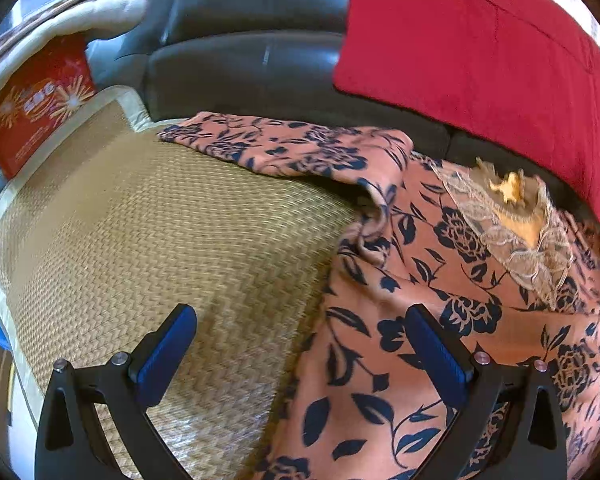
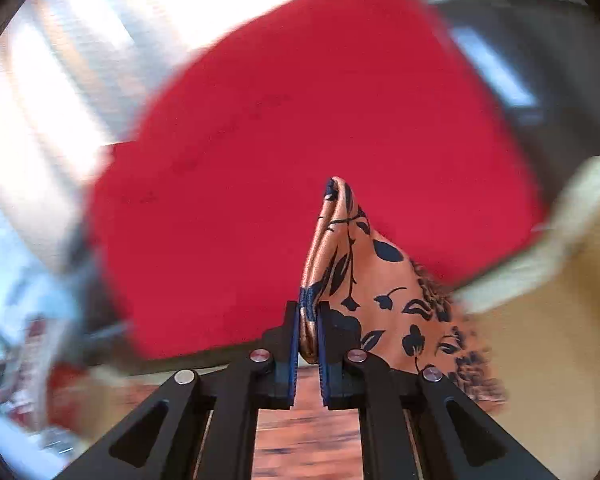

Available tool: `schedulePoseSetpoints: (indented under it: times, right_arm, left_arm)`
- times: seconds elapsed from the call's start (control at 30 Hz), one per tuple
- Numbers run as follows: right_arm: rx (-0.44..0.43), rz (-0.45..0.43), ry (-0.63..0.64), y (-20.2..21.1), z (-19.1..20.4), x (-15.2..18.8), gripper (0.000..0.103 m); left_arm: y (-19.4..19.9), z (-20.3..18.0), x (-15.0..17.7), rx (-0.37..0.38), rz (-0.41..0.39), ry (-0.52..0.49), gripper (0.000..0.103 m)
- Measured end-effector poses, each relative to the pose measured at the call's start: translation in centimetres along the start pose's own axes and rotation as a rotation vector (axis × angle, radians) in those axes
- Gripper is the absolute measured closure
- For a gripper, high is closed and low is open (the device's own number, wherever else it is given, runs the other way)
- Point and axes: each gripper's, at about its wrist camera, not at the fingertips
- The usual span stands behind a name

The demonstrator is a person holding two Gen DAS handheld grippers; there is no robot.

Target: Fold small clothes

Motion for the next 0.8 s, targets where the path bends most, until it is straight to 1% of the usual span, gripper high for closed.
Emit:
schedulePoseSetpoints:
  times: [0.03, 0.07, 0.13, 0.17, 0.2, 0.23, 0.27, 0.3, 0.37, 0.4, 0.43, 0.47, 0.5, 0.53, 0.57, 0.63, 0.7, 0.73, 0.8]
  right_arm:
    - [-0.085, 0.021, -0.006, -1.1, 2.8, 1.2, 0.094]
    - [-0.133, 0.039, -0.013, -1.9, 4.2, 2.1, 0.094]
    - [-0.196, 0.085, -0.008, -4.3, 6.5, 4.4, 0.089]
    - [-0.222, 0.136, -0.013, -6.3, 6.8, 5.8, 0.088]
    - [-0.242, 0.187, -0.029, -7.9, 6.7, 7.0, 0.074]
    - [-0.236, 0.245, -0.038, -9.4, 6.3, 8.5, 0.044]
    - [-0.194, 0.298, -0.037, -10.5, 5.5, 10.1, 0.027]
    - [-0.168, 0.313, -0.038, -10.3, 5.1, 12.0, 0.023]
    - [-0.140, 0.328, -0.065, -9.8, 2.5, 13.4, 0.023]
    - [-0.129, 0.322, -0.075, -8.7, 1.6, 14.0, 0.023]
    - [-0.099, 0.310, -0.075, -7.2, 0.8, 14.5, 0.023]
    - [-0.080, 0.304, -0.073, -6.2, -0.5, 14.7, 0.023]
    - [-0.063, 0.296, -0.073, -4.9, -2.0, 14.6, 0.023]
    - [-0.051, 0.291, -0.075, -3.9, -2.1, 15.6, 0.023]
    - [-0.040, 0.288, -0.081, -3.3, -3.1, 15.7, 0.023]
    - [-0.021, 0.276, -0.096, -1.2, -5.1, 17.4, 0.023]
    - [-0.014, 0.271, -0.105, -1.0, -5.9, 18.0, 0.023]
    - [-0.013, 0.264, -0.112, -0.8, -6.4, 18.8, 0.023]
    - [-0.017, 0.252, -0.122, -0.1, -7.0, 19.0, 0.023]
  left_arm:
    - [0.3, 0.3, -0.1, 0.005, -0.006, 0.010, 0.000]
    - [0.5, 0.7, -0.1, 0.008, -0.013, 0.020, 0.000]
    - [0.9, 1.0, -0.6, 0.023, -0.022, 0.039, 0.000]
    - [1.1, 1.1, -0.8, 0.039, -0.027, 0.046, 0.000]
    - [1.3, 1.0, -1.2, 0.061, -0.033, 0.052, 0.000]
    - [1.4, 0.8, -1.4, 0.080, -0.033, 0.055, 0.000]
    - [1.4, 0.5, -1.8, 0.107, -0.027, 0.059, 0.000]
    - [1.3, 0.1, -2.1, 0.133, -0.019, 0.063, 0.000]
    - [1.0, -1.2, -2.9, 0.210, -0.001, 0.071, 0.000]
    - [0.4, -2.0, -3.5, 0.271, 0.026, 0.086, 0.000]
    - [-0.1, -2.7, -3.9, 0.308, 0.049, 0.105, 0.000]
    - [-0.6, -3.4, -4.3, 0.362, 0.075, 0.132, 0.000]
    - [-1.3, -4.3, -4.8, 0.436, 0.105, 0.163, 0.000]
    - [-2.2, -5.4, -5.3, 0.500, 0.148, 0.197, 0.000]
    - [-3.1, -6.5, -5.6, 0.541, 0.182, 0.223, 0.000]
    - [-4.9, -9.0, -6.4, 0.623, 0.248, 0.277, 0.000]
    - [-6.9, -11.4, -6.8, 0.686, 0.318, 0.342, 0.000]
    - [-7.7, -12.4, -7.0, 0.701, 0.339, 0.361, 0.000]
    - [-8.7, -13.9, -7.1, 0.710, 0.365, 0.369, 0.000]
Point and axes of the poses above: each gripper's, at about its wrist camera, not at the fingertips, and y roughly against the way its jaws point, z to its left, x to its underside, and after that the axes turned 1 degree about -z, right-handed
